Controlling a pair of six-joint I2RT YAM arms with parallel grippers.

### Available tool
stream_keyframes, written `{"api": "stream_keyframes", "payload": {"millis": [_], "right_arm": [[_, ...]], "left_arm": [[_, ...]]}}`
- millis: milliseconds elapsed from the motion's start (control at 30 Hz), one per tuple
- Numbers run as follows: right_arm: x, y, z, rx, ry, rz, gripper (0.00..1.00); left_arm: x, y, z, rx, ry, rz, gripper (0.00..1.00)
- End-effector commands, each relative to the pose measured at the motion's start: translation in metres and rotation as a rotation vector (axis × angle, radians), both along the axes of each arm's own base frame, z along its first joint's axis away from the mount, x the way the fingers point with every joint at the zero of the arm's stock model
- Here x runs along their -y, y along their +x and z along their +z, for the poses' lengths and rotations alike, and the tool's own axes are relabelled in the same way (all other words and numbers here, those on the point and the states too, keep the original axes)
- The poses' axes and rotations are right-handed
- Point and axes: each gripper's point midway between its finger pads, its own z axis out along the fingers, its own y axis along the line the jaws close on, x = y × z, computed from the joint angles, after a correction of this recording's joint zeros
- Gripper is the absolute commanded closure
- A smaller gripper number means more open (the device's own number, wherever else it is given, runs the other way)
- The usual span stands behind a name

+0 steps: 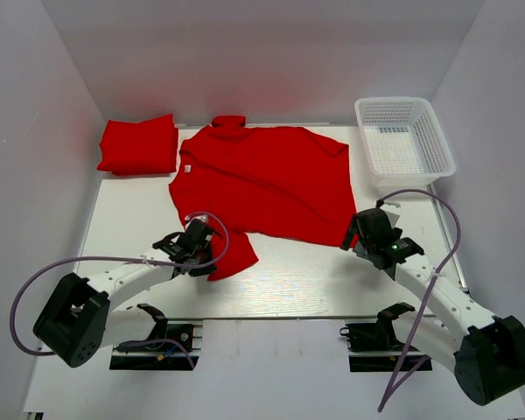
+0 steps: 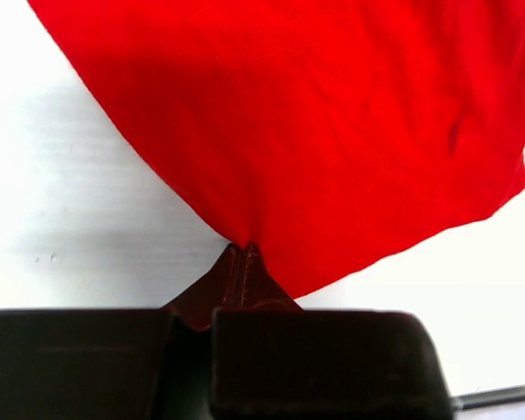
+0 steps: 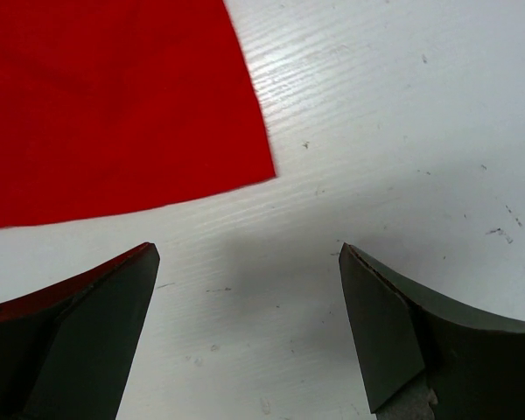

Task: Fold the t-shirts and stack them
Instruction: Flatten out the tshirt, then grap the side of the flattened tshirt closest away from the robot with both arms

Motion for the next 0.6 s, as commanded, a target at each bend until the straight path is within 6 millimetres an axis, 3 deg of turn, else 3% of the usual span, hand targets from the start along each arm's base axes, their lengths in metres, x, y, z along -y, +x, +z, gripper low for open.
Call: {"api": "stream_keyframes", "payload": {"millis": [0,400,567], "right_arm": [[0.003,0.013,0.005,0.018,0.009,-0.051,0.10],[-0.008,0.047,-0.019,0.024,0.061,-0.081,0.15],[-0.007,0.046,-0.037,-0.033,0.068,-0.101,0.20]], "left_arm": [[-0.009,-0.028,-0.010,-0.070,0.008,-0.029,1.00],[-0.021,-0.047,0.009,-0.076,-0.011,0.027,1.00],[-0.018,-0.050,0.012,-0.084,-0.036,0.015,1.00]]}}
